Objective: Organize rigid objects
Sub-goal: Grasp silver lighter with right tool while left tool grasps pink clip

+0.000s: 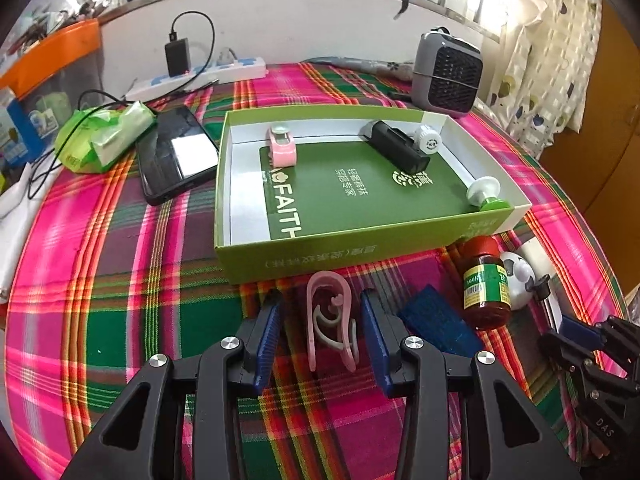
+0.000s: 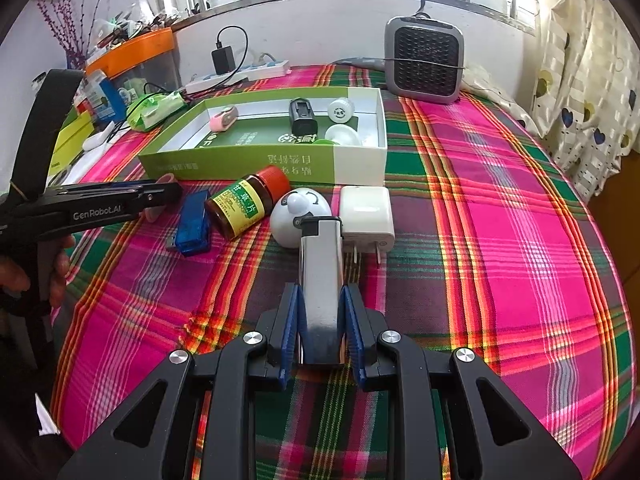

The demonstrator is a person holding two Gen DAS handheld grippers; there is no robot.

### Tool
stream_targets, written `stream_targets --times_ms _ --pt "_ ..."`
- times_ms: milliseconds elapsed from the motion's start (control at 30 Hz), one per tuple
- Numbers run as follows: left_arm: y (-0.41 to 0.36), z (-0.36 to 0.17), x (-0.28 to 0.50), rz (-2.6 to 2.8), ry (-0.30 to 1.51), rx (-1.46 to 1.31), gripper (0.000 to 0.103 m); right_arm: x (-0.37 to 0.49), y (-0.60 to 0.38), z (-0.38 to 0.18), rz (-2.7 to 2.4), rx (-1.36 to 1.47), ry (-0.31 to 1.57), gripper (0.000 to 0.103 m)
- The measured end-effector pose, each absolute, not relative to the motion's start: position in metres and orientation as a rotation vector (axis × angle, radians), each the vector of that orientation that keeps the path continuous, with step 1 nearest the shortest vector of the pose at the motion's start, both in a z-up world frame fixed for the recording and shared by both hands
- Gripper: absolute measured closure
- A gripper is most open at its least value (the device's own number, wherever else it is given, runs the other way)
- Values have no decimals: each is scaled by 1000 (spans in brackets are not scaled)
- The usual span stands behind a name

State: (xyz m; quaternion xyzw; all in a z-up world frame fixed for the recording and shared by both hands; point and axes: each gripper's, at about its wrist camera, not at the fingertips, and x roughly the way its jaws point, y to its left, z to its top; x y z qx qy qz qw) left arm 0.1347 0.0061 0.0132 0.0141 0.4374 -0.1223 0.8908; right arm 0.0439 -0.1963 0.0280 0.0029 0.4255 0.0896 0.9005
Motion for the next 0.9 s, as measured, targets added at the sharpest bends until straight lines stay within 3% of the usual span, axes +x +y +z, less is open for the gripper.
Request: stream_targets --times_ms 400,900 --pt "7 13 134 -212 901 50 80 43 -198 28 197 12 876 79" --pt "8 13 134 -213 902 48 80 43 -198 28 196 10 877 79"
